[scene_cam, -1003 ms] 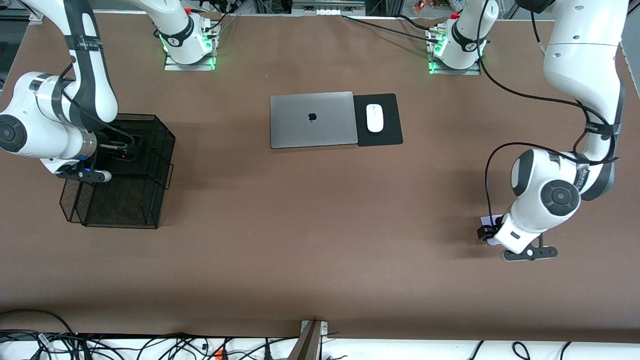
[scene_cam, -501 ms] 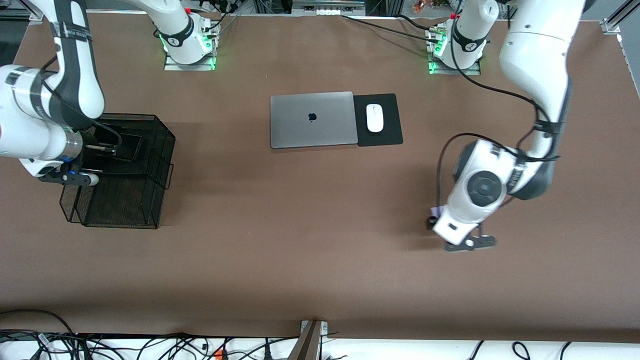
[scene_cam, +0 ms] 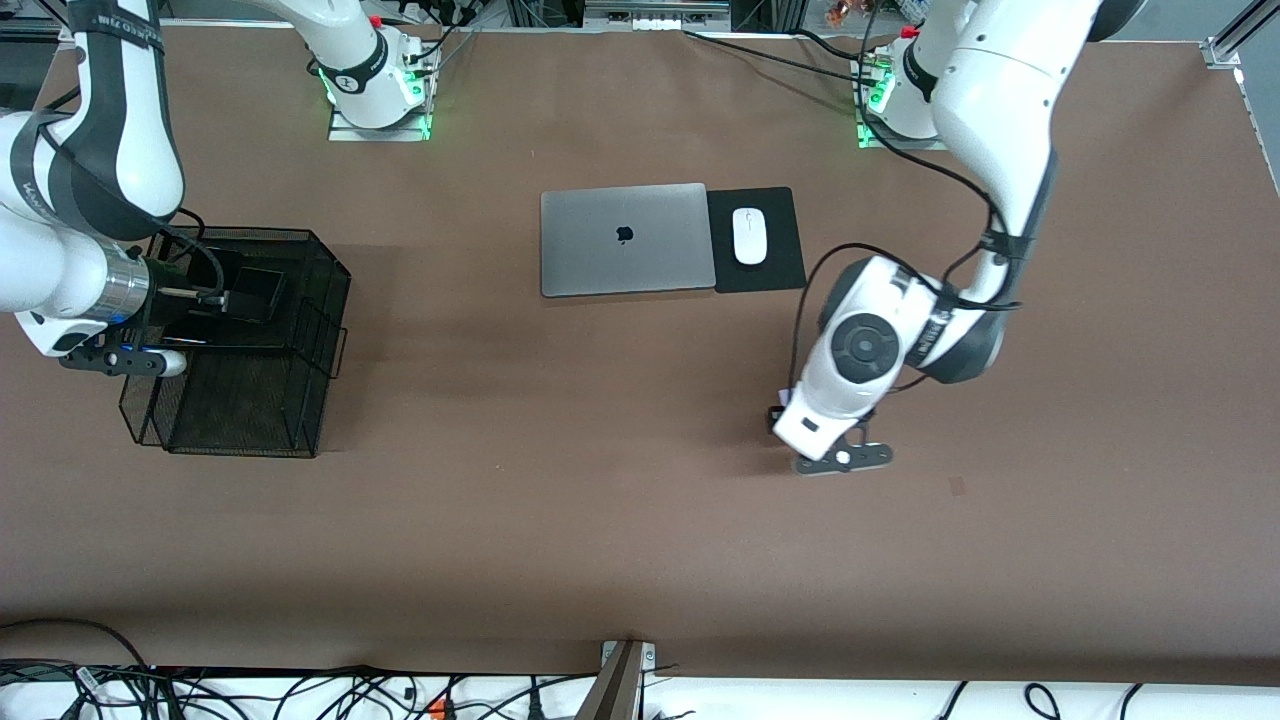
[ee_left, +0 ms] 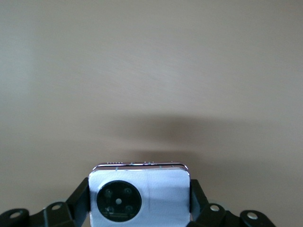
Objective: Place phones with both arms
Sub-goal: 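Release the flip phone in the organizer while the left gripper carries the white phone, then set the white phone beside the laptop and open the left gripper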
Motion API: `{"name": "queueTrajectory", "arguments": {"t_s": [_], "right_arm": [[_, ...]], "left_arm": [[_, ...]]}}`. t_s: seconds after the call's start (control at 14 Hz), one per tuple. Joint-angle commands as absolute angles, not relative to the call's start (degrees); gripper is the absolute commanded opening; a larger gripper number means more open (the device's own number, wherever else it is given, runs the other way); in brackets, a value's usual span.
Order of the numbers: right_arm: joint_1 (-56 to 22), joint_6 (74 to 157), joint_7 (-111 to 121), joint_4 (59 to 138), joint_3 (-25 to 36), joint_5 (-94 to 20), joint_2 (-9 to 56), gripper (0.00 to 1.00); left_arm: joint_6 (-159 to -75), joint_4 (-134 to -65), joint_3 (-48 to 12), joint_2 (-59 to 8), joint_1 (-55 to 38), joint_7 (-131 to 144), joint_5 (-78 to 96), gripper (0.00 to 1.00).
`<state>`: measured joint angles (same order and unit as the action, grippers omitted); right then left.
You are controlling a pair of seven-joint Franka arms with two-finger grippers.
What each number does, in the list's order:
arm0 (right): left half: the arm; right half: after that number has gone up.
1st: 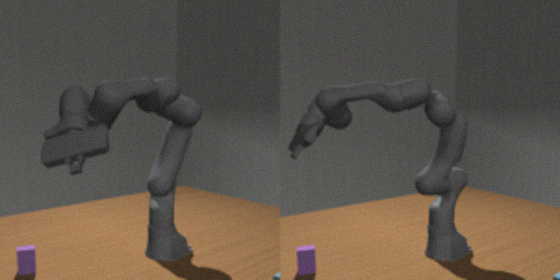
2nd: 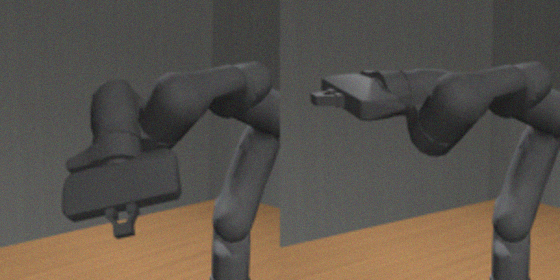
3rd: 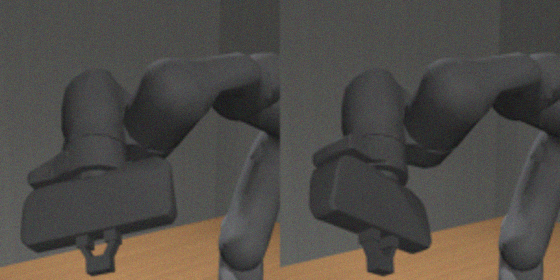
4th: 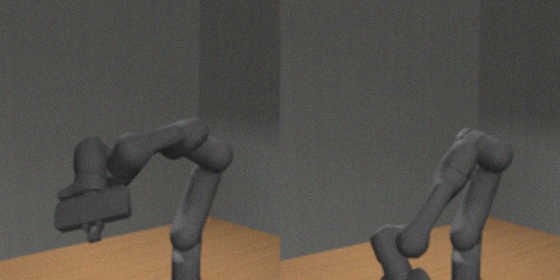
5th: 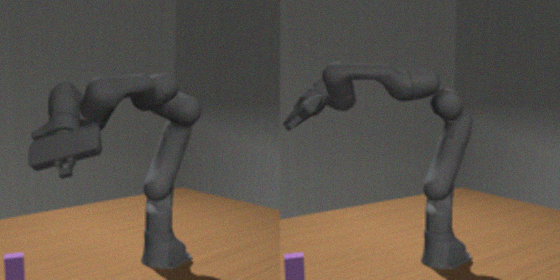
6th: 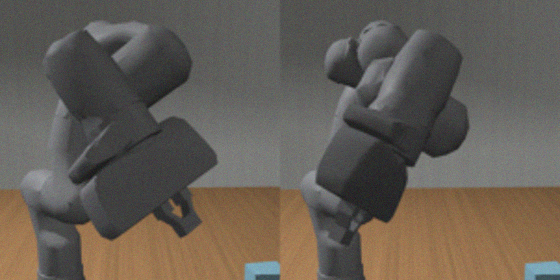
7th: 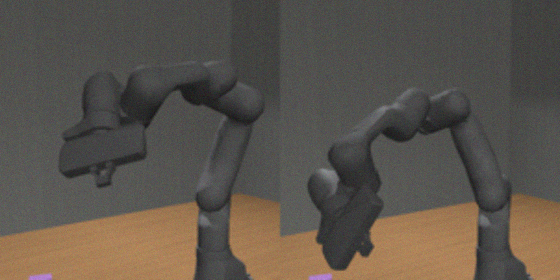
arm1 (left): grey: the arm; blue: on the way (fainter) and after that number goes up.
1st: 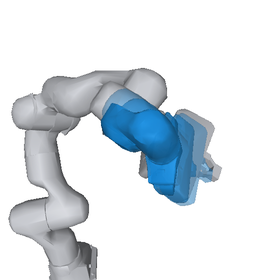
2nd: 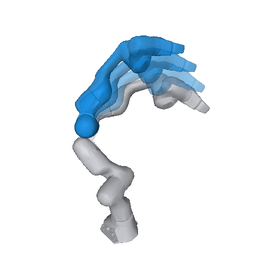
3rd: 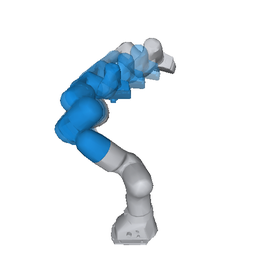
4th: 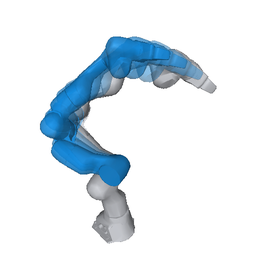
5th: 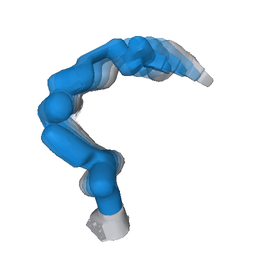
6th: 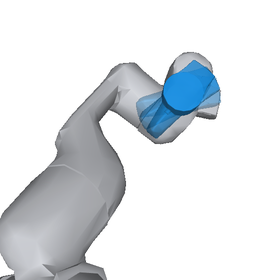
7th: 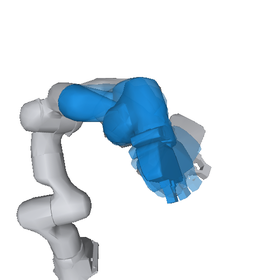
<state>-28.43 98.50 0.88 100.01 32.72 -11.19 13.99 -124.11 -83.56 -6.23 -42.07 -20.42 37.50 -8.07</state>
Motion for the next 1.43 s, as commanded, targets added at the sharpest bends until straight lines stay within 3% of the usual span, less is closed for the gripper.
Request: {"name": "queueTrajectory", "arguments": {"t_s": [0.0, 0.64, 1.36], "right_arm": [[-28.65, 94.84, -4.55, 96.34, 30.77, -12.22, 14.15, 0.99], [-28.74, 94.75, -7.03, 96.06, 29.53, -13.01, 14.15, 0.99], [-28.92, 94.66, -7.21, 96.06, 29.53, -13.01, 13.97, 0.99]], "left_arm": [[-122.7, -74.81, -5.45, -47.97, -25.47, 39.46, -6.42, 0.25], [-124.36, -58.28, -5.36, -60.63, -33.92, 42.89, -5.8, 0.25], [-129.81, -58.09, -4.83, -64.34, -39.99, 48.51, -5.89, 0.25]]}}
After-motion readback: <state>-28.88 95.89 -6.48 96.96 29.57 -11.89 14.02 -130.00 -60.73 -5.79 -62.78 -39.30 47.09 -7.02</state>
